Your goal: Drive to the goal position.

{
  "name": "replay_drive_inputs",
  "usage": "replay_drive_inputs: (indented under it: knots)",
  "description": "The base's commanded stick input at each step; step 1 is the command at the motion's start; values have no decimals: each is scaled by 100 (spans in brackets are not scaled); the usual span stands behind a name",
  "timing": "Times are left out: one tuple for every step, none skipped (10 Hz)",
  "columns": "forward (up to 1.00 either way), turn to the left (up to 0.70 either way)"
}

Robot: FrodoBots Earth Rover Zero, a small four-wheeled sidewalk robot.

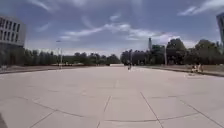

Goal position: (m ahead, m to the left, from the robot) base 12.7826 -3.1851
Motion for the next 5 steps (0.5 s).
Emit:
replay_drive_inputs:
  knots:
    - [56,0]
    - [56,0]
    - [56,0]
    - [56,0]
    - [56,0]
